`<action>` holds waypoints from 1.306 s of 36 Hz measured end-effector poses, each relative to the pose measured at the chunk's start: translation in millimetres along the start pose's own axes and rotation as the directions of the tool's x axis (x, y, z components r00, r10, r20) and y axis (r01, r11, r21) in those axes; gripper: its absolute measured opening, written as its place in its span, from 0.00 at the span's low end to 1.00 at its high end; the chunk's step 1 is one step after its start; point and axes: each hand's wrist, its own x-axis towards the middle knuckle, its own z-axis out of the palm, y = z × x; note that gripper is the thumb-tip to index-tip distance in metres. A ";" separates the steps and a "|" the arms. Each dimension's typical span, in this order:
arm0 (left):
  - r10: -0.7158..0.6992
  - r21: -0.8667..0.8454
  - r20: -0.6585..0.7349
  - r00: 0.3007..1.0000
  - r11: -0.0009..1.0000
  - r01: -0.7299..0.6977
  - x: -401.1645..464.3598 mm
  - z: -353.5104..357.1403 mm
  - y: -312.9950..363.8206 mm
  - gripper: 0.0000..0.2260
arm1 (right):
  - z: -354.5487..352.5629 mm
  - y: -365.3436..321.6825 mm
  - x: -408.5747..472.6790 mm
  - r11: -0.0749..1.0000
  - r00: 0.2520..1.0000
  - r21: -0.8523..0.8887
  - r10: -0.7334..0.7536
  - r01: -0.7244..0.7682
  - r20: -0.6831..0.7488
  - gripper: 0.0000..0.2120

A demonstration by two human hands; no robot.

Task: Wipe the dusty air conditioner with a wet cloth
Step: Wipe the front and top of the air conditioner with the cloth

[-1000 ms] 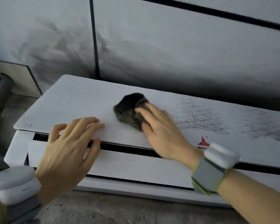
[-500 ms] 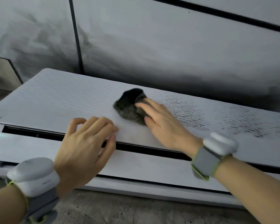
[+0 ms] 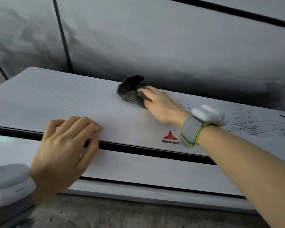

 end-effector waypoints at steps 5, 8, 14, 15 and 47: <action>-0.004 -0.003 -0.007 1.000 1.000 0.004 -1.7 -0.9 -2.1 0.15 | -21.0 70.0 0.1 0.938 0.937 0.017 0.347 -0.347 -0.041 0.23; -0.001 -0.005 -0.010 1.000 1.000 0.001 -1.8 -0.4 -0.8 0.15 | -22.1 90.0 -5.1 0.904 0.904 0.051 0.426 -0.424 -0.038 0.24; -0.043 -0.015 -0.026 0.999 0.999 0.043 -1.9 3.1 4.3 0.15 | -6.9 30.5 -27.7 0.983 0.987 0.132 0.137 -0.125 -0.084 0.20; -0.051 -0.015 -0.030 0.998 0.999 0.051 -1.9 4.2 5.2 0.15 | -4.6 14.6 -36.1 0.992 0.996 0.125 0.041 -0.031 -0.074 0.20; -0.004 -0.164 0.166 0.986 0.986 0.032 37.8 34.9 112.8 0.16 | -31.8 88.3 -105.1 0.938 0.937 0.154 0.329 -0.310 -0.120 0.21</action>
